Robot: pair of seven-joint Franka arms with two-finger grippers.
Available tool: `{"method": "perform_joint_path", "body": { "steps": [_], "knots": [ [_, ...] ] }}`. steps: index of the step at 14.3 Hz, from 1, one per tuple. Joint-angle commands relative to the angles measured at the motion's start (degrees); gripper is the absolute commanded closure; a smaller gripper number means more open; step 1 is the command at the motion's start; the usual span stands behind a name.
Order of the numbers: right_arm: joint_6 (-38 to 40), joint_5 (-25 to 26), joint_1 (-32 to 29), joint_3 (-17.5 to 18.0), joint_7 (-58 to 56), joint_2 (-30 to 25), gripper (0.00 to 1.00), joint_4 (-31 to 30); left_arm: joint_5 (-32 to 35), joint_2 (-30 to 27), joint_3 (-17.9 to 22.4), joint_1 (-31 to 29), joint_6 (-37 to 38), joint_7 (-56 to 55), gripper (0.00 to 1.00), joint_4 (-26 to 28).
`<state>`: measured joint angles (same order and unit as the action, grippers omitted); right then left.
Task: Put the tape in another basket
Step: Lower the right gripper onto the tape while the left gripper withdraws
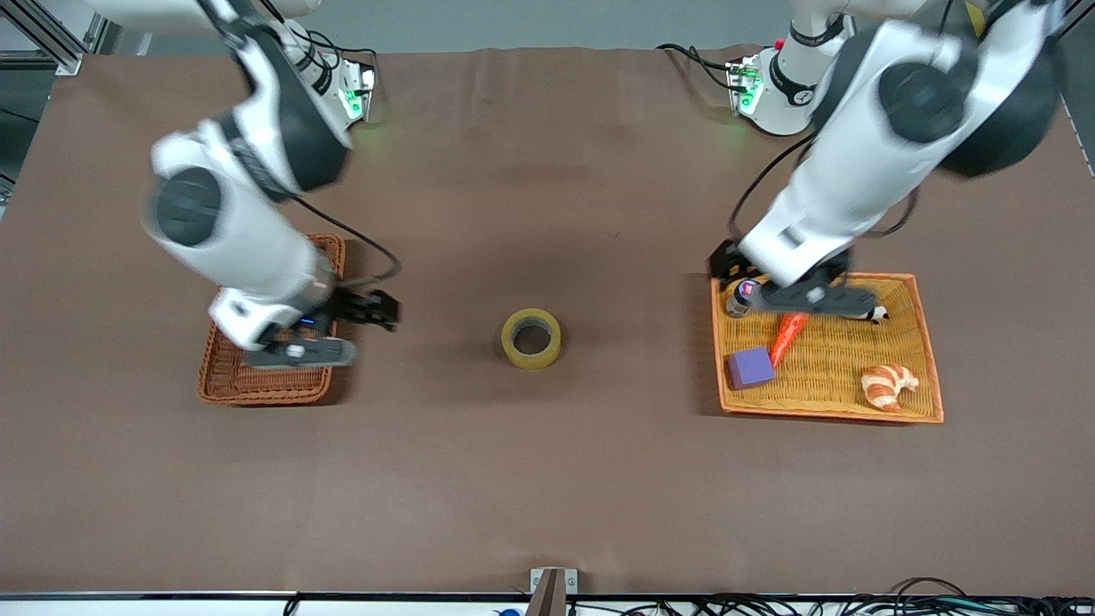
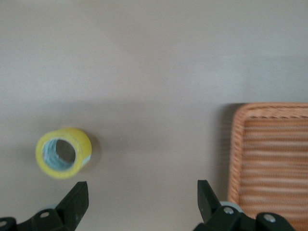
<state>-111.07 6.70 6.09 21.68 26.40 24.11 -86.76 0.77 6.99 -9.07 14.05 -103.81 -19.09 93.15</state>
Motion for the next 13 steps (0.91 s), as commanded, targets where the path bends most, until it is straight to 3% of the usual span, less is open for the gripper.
{"method": "perform_joint_path", "body": {
  "steps": [1,3,6,13],
  "knots": [
    [-4.8,7.8,1.5,4.7,8.7,7.8,0.0,1.1,-0.9,-9.3,-0.4,-5.0,1.0,4.9,0.0,7.8],
    [-7.5,10.8,1.8,6.9,10.9,12.1,0.0,1.2,-2.9,-12.0,-0.2,-8.8,3.8,11.1,0.0,7.9],
    [-13.6,12.1,4.0,6.9,11.0,16.0,0.0,1.1,-3.1,-13.8,-0.1,-12.4,5.2,12.5,0.0,7.7],
    [-20.1,17.6,6.7,6.9,11.0,22.1,0.0,1.0,-2.7,-12.4,0.4,-13.7,5.7,12.1,0.0,5.9]
  ]
}}
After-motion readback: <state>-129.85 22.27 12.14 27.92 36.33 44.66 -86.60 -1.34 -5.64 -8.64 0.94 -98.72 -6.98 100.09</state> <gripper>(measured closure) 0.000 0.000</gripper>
